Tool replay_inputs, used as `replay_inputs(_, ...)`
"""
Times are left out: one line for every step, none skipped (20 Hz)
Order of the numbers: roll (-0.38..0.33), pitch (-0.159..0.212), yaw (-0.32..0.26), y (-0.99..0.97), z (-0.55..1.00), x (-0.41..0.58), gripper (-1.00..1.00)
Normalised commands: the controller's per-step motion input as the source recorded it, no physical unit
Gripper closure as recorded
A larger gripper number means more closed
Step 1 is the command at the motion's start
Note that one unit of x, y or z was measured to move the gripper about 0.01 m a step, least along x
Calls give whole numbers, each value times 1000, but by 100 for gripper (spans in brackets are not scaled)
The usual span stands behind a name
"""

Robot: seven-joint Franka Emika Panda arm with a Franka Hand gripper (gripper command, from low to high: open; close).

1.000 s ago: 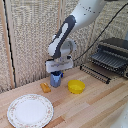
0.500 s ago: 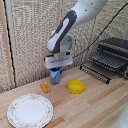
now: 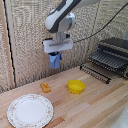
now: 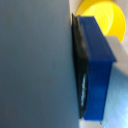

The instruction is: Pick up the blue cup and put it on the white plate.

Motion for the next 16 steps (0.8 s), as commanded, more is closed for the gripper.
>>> replay_inputs(0,0,0,697,754,-323,100)
replay_inputs(0,0,0,726,723,-340,100)
replay_inputs(0,0,0,746,689,-349,100)
replay_inputs(0,0,0,757,671,-343,100)
replay_inputs(-4,0,0,774,640,-331,100)
replay_inputs(-29,2,0,797,540,-320,100)
replay_inputs(-63,3,0,834,360,-300,100)
replay_inputs(-48,0,0,869,249,-334,100)
replay_inputs(-40,0,0,897,154,-329,100)
replay_inputs(-38,0,0,897,129,-334,100)
replay_inputs(-42,0,0,900,111,-331,100)
replay_inputs(-42,0,0,906,60,-323,100)
replay_inputs(-44,0,0,911,0,-329,100)
replay_inputs(-44,0,0,923,0,-329,100)
replay_inputs(-45,0,0,926,-3,-326,100)
replay_inputs(-45,0,0,920,-91,-317,100)
